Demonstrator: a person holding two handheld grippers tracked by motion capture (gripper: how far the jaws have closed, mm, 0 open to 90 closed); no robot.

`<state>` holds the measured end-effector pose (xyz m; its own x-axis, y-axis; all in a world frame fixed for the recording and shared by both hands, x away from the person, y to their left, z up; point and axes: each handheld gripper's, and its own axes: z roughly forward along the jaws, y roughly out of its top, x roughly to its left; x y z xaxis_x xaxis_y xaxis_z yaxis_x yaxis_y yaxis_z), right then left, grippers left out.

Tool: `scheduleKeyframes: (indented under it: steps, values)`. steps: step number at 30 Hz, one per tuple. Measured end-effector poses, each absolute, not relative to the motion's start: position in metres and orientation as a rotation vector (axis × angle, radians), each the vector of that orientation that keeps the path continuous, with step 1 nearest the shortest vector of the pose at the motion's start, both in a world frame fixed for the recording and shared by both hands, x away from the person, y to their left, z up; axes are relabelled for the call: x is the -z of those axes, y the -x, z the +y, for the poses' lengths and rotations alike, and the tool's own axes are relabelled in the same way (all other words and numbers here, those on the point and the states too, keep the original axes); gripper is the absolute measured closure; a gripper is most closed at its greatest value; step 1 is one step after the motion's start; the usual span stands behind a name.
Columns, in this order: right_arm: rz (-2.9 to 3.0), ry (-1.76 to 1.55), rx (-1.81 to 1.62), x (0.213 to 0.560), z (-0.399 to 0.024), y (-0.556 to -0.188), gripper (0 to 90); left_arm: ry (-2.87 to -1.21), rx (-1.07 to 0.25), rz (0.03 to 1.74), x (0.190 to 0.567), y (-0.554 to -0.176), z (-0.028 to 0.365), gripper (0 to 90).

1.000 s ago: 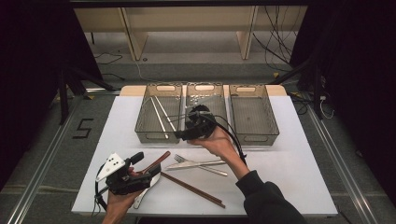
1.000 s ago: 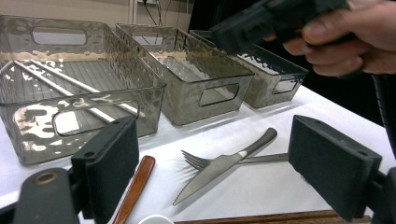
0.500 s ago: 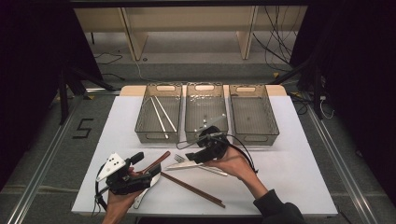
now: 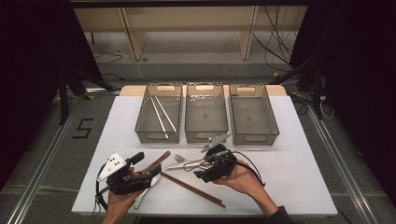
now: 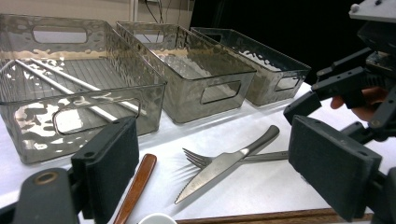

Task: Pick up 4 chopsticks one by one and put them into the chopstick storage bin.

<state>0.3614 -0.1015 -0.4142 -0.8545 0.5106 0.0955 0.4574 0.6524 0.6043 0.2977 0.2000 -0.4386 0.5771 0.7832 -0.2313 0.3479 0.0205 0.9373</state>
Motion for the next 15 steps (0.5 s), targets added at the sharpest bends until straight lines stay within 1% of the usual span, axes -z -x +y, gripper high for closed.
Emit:
scheduleKeyframes:
  steps: [15]
  values:
    - [2.826, -0.731, -0.866, 0.422, -0.097, -0.347, 33.7, -1.576, -0.439, 0.983, 0.439, -0.297, 0.2, 16.0]
